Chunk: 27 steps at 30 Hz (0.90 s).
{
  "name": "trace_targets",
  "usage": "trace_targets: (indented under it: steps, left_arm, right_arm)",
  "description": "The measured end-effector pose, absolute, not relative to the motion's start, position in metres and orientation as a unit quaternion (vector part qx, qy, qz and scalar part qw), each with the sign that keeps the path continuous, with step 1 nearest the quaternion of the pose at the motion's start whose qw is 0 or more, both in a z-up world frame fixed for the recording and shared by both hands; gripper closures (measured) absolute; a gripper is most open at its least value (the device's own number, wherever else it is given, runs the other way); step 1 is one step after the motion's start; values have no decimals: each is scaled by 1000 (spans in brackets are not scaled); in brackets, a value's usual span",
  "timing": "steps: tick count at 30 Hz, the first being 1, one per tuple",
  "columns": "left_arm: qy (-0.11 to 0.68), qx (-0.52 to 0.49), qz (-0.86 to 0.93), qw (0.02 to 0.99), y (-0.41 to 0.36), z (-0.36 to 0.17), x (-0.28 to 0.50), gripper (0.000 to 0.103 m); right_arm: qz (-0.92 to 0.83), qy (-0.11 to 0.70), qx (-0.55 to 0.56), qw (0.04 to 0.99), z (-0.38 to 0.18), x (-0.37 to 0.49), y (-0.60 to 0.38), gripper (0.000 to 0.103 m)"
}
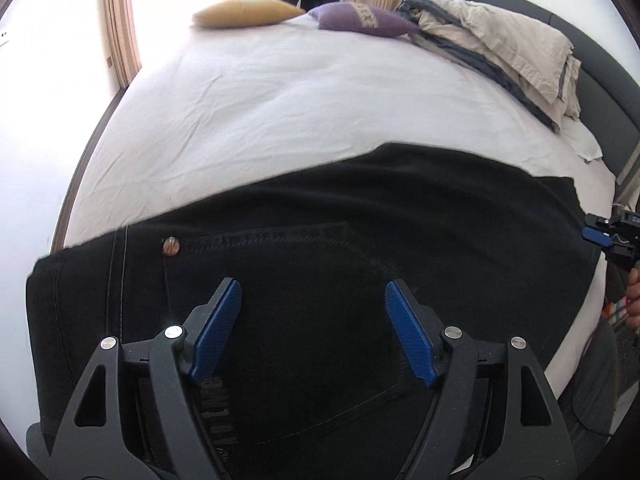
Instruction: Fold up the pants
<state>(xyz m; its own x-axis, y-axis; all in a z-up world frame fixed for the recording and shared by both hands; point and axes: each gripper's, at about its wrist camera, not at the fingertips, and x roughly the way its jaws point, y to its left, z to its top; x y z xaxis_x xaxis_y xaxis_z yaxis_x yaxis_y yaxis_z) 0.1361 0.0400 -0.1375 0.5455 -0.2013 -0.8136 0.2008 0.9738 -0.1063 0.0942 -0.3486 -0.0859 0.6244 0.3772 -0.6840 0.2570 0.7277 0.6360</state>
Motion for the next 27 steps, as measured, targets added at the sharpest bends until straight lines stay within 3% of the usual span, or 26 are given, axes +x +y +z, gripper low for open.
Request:
trace_targets:
  steps: [3, 5, 6, 7, 9, 11, 12, 15, 17, 20, 22, 27]
  left_arm:
    - [461, -28, -118, 879, 73, -146, 129, 30]
    - [458, -26, -95, 883, 98, -146, 125, 30]
    - [455, -45, -112, 882, 114, -147, 123, 35]
    - [452, -66, -127, 881, 130, -148, 121, 46]
    - [449, -71, -126, 882, 145, -146, 120, 63]
    - [440, -59, -94, 891, 153, -135, 116, 68]
    - [429, -65, -86, 897, 161, -126, 111, 68]
    - [403, -91, -75, 907, 191, -96, 99, 63]
    - [403, -120, -77, 904, 207, -81, 95, 43]
    - [418, -120, -80, 897, 235, -71, 81, 42]
    - [437, -111, -74, 889, 244, -72, 76, 35]
    - [474, -145, -47, 867, 260, -97, 67, 35]
  right_arm:
    - [16, 463, 364, 808, -112, 98, -332, 72]
    - [-9, 460, 390, 798, -121, 91, -352, 103]
    - [-28, 456, 399, 795, -121, 84, -365, 103]
    - [-53, 448, 401, 797, -118, 82, -378, 103]
    - [-104, 439, 392, 802, -104, 76, -400, 98]
    - [-105, 418, 397, 811, -87, 60, -411, 62]
    - [-100, 410, 394, 816, -79, 54, -412, 57]
    - [-65, 415, 384, 822, -70, 50, -397, 56]
    - [-32, 419, 385, 822, -73, 52, -383, 56]
    - [-8, 435, 382, 816, -83, 62, -365, 56]
    - [-6, 445, 379, 811, -90, 79, -356, 56]
    - [0, 448, 371, 813, -85, 85, -346, 56]
